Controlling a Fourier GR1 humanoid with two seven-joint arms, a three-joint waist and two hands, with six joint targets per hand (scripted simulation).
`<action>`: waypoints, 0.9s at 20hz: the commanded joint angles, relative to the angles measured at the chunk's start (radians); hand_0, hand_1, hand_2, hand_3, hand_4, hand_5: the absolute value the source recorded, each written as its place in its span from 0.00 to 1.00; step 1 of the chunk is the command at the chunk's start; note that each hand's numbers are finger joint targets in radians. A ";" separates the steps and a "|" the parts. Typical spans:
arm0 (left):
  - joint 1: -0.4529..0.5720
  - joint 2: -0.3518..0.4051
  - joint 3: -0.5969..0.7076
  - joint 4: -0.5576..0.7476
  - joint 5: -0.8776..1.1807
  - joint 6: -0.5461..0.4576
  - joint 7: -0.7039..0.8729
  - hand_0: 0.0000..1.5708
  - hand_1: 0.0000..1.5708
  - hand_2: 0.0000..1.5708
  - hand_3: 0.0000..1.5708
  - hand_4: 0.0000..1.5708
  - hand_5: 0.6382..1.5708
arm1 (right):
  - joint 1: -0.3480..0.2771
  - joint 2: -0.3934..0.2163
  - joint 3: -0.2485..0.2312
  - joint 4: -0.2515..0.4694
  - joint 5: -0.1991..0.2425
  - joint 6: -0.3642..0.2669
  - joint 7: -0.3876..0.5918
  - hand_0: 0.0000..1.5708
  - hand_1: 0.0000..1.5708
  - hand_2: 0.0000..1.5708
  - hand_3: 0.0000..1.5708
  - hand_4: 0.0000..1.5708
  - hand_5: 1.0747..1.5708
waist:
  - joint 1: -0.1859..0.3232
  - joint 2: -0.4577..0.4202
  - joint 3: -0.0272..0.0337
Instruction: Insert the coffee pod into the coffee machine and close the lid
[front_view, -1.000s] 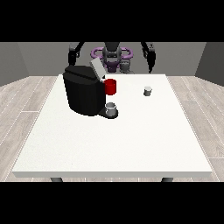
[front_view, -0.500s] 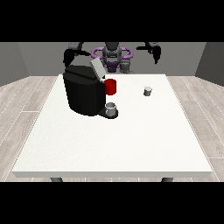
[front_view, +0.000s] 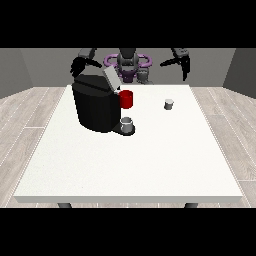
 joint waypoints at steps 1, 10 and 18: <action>-0.082 0.059 0.053 0.099 0.018 -0.044 0.039 0.00 0.00 0.00 0.00 0.00 1.00 | 0.016 0.023 0.017 0.020 0.001 0.007 -0.065 0.00 0.00 0.00 0.00 0.15 1.00 | -0.044 0.043 0.0000; -0.246 0.077 0.058 0.368 -0.091 0.004 0.002 0.00 0.00 0.00 0.00 0.00 1.00 | -0.136 -0.003 0.032 -0.009 0.000 -0.011 0.083 0.00 0.00 0.00 0.00 0.21 1.00 | -0.072 0.122 -0.0004; -0.326 0.070 0.001 0.487 -0.191 0.020 0.047 0.00 0.00 0.00 0.00 0.00 1.00 | -0.157 0.024 0.074 0.104 0.047 -0.106 0.058 0.00 0.00 0.00 0.00 0.24 1.00 | -0.044 0.112 -0.0001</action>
